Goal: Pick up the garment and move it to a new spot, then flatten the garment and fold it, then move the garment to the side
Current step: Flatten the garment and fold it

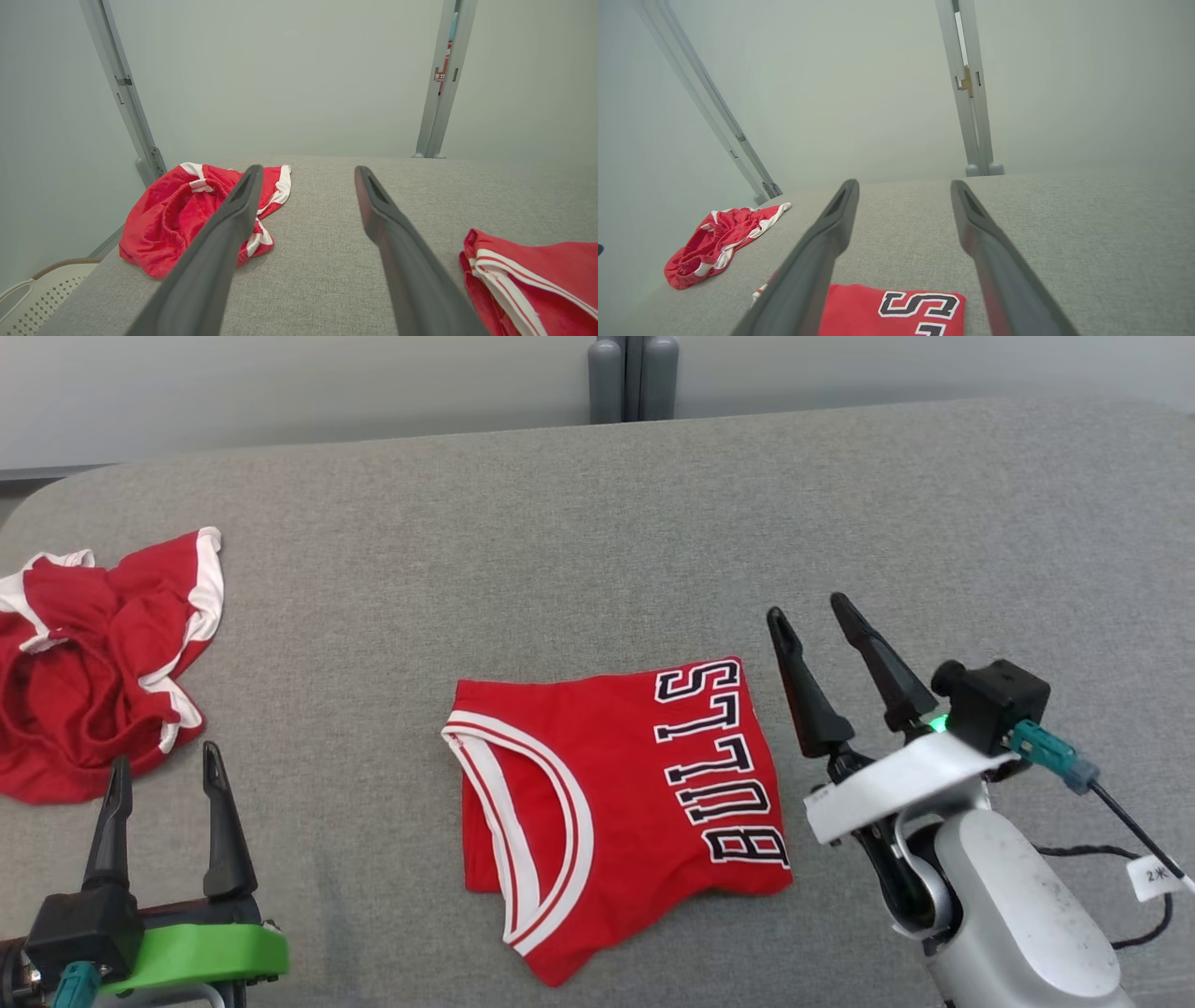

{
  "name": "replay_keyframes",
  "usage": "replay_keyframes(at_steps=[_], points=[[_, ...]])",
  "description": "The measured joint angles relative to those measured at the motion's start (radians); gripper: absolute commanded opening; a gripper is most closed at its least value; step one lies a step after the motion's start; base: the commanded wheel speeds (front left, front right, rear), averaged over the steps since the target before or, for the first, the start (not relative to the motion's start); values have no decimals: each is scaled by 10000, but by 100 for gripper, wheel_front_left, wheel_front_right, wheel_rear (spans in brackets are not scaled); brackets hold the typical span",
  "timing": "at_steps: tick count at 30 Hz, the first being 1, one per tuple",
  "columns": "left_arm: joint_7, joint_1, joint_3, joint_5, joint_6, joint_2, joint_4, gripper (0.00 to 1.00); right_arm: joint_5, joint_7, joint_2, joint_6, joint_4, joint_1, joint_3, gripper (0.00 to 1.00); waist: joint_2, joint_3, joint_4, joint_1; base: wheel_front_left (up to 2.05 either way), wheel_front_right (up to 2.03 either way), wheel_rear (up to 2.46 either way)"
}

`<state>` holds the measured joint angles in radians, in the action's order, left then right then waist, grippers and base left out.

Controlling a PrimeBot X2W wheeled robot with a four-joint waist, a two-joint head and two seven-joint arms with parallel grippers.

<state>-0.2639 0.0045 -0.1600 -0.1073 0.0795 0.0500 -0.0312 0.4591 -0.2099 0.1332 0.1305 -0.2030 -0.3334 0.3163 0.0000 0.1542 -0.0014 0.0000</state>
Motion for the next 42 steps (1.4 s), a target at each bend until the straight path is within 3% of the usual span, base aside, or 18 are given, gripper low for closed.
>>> replay_keyframes(at_steps=[10, 21, 33, 42], points=[[0, 73, -15, 115, 86, 0, -10, 100, -1459, -439, -274, 2, 483, 1587, -1327, 100, 0, 29, -344, 0, 0, 0, 0], [0, 180, 487, 286, 184, 0, -205, 100, -1962, -518, -752, 2, 731, 2370, -1887, 100, 0, -50, -404, 0, 0, 0, 0], [0, 584, 2999, 493, 479, 75, -1208, 100, -2077, -518, -821, 2, 619, 2446, -1933, 100, 0, -257, -257, 0, 0, 0, 0], [0, 657, 5101, -431, 493, 784, -2378, 100, -2165, -520, -826, 2, 500, 2363, -1816, 100, 0, -211, -319, 0, 0, 0, 0]])
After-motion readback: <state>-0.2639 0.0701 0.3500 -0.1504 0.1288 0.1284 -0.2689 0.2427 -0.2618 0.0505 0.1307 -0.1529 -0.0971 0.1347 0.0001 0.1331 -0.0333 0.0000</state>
